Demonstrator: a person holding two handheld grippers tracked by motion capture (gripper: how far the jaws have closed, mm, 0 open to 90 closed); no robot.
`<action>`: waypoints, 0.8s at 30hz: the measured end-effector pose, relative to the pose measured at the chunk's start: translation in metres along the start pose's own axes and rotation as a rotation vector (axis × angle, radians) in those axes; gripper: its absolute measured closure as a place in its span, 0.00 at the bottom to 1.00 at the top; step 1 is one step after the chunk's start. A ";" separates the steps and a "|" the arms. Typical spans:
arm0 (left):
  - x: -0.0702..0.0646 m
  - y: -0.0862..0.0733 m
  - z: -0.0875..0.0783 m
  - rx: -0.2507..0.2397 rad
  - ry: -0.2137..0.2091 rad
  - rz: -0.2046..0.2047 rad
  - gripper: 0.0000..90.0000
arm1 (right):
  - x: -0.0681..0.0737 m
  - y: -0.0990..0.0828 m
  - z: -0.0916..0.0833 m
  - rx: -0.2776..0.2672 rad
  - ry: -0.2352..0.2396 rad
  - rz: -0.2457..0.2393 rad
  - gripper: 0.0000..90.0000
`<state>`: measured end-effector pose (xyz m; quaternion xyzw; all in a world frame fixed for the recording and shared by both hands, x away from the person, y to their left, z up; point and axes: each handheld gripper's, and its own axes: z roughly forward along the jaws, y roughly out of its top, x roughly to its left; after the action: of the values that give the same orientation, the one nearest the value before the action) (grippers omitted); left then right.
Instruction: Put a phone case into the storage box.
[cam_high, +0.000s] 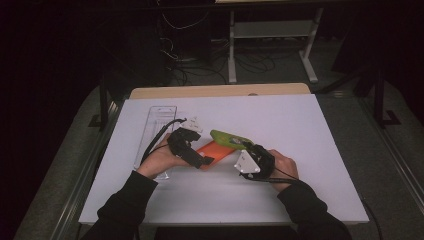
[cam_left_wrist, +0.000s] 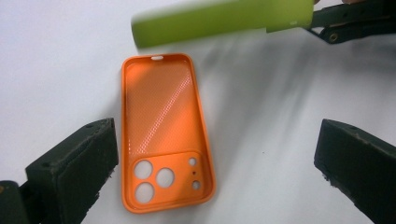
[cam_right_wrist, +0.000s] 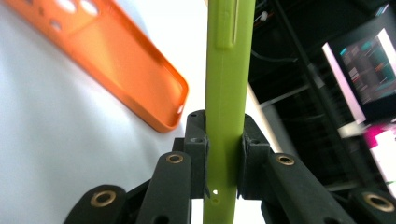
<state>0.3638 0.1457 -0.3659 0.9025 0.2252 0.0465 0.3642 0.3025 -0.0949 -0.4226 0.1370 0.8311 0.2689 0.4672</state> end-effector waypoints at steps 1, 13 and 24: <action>0.000 0.000 0.000 -0.006 0.001 0.001 0.00 | -0.002 0.000 0.000 0.001 0.008 0.047 0.84; 0.002 0.000 0.000 0.009 0.020 -0.007 0.00 | -0.029 -0.010 0.002 -0.013 0.201 0.506 0.84; 0.001 -0.001 0.004 -0.013 0.031 -0.047 0.00 | -0.045 -0.024 0.005 -0.059 0.341 0.791 0.84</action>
<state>0.3657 0.1446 -0.3693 0.8937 0.2516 0.0533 0.3675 0.3310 -0.1339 -0.4072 0.3851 0.7717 0.4698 0.1880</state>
